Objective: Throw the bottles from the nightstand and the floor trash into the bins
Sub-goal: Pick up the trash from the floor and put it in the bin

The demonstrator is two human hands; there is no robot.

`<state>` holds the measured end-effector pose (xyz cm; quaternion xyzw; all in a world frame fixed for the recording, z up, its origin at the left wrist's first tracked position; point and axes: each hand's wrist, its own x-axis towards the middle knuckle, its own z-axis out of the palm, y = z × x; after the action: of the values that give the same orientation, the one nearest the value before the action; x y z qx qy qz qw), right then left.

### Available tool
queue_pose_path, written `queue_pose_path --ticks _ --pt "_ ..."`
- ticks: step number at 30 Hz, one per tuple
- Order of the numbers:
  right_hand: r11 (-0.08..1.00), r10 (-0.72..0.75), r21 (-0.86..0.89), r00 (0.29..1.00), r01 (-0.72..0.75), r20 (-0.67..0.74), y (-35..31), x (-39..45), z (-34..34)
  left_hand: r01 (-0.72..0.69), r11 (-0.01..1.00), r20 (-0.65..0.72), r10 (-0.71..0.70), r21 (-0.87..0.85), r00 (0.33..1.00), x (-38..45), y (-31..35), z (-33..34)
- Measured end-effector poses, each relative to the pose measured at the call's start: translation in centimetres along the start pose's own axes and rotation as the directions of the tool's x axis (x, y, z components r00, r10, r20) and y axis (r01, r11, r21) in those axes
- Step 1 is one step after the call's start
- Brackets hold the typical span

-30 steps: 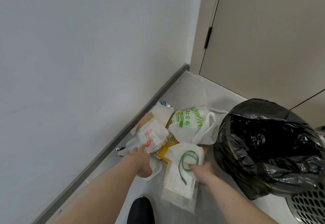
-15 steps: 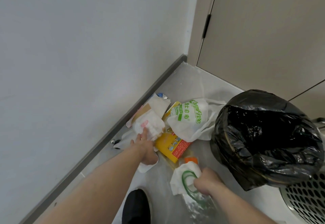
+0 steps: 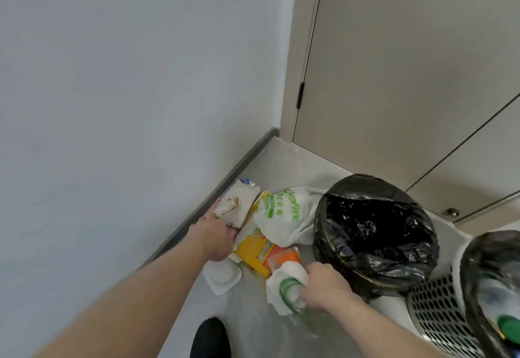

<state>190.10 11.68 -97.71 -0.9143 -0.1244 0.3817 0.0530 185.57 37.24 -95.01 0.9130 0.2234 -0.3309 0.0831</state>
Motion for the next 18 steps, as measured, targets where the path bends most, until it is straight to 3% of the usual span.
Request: queue_pose_path --ticks 7,12,18 --pt "0.985 -0.142 0.077 0.978 0.155 -0.151 0.8 -11.8 -8.8 -0.057 0.984 -0.176 0.027 -0.168 0.984 -12.0 0.9 -5.8" --pt "0.933 -0.122 0.281 0.931 0.227 -0.345 3.3 -19.2 -12.6 -0.241 0.919 -0.294 0.148 -0.311 0.944 -20.8 4.4 -7.4" --pt "0.861 -0.009 0.434 0.86 0.267 -0.511 9.3 -23.7 -12.0 -0.338 0.774 -0.371 0.145 -0.535 0.917 -25.1 9.5 -7.1"
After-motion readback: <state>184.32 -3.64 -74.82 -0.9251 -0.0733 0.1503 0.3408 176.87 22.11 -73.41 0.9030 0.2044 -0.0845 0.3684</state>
